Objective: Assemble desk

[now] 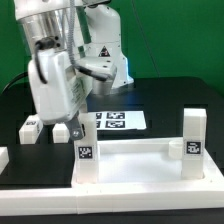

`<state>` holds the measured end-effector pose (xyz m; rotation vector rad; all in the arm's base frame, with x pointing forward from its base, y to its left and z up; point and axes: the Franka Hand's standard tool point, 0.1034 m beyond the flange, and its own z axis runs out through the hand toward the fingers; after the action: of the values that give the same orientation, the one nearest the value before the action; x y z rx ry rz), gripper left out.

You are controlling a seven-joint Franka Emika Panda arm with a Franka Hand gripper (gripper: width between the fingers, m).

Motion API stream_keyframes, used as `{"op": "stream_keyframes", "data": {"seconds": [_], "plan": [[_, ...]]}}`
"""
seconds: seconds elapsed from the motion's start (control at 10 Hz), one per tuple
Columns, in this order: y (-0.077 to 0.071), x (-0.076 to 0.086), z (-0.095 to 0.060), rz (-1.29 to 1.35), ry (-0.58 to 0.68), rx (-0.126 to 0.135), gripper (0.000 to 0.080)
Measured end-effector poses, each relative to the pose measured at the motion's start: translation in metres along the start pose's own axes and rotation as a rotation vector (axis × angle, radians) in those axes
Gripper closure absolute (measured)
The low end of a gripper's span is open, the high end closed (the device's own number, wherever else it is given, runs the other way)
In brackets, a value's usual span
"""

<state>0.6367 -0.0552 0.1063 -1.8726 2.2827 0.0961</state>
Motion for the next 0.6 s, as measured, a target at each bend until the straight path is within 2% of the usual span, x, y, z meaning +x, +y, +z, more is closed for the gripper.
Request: {"op": "stream_keyframes", "data": {"seconds": [0.4,0.6], "plan": [[0.0005,0.0006,-0.0002,0.133,0.007,-0.002,0.0502],[0.0010,0.0005,0.0012,0.124,0.007,-0.003,0.0238]]}}
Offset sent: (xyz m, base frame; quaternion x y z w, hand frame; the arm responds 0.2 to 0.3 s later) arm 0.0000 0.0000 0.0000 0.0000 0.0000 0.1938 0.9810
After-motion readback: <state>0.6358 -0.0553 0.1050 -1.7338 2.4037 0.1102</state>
